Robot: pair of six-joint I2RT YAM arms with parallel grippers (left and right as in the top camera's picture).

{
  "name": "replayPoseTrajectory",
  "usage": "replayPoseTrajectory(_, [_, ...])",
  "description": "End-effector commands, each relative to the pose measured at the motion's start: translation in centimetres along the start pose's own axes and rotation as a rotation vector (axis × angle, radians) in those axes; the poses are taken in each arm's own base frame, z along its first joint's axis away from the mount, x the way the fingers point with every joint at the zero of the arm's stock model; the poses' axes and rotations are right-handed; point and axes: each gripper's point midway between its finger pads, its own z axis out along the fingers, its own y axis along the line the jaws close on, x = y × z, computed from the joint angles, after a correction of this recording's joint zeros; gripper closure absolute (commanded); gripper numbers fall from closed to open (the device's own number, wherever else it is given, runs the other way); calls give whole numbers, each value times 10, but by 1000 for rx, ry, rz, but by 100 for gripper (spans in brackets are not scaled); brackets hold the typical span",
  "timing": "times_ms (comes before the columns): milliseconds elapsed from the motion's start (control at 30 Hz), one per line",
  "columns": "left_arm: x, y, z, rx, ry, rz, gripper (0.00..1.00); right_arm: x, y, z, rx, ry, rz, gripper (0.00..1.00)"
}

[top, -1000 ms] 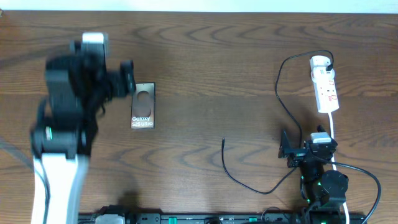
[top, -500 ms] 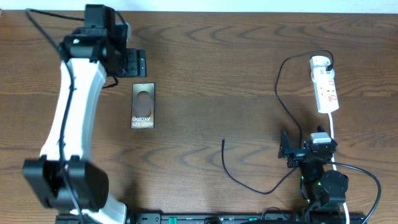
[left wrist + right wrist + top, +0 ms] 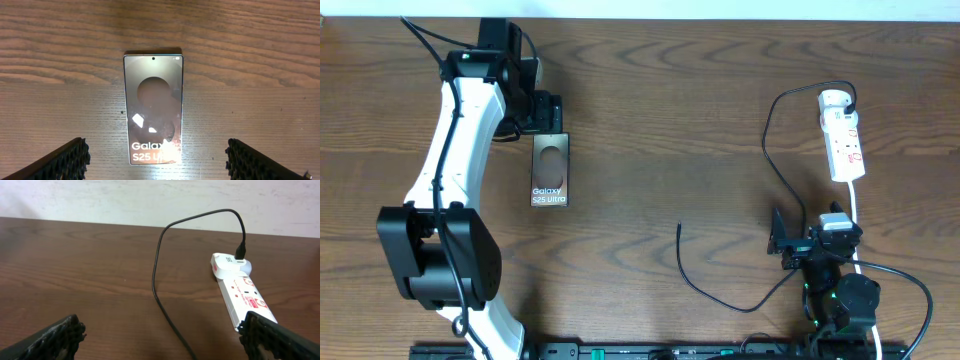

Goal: Plug charger to phone and switch on socket
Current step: 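Move the left gripper forward over the Galaxy phone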

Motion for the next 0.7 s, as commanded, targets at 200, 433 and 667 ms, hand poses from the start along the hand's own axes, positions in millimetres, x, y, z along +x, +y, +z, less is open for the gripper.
replayPoseTrajectory(200, [6, 2, 10, 1, 29, 6, 14, 0, -1, 0, 5, 1, 13, 1])
replayPoseTrajectory(433, [16, 4, 27, 1, 50, 3, 14, 1, -1, 0, 5, 1, 13, 1])
replayPoseTrajectory(667, [24, 5, 41, 0, 65, 4, 14, 0, -1, 0, 5, 1, 13, 1])
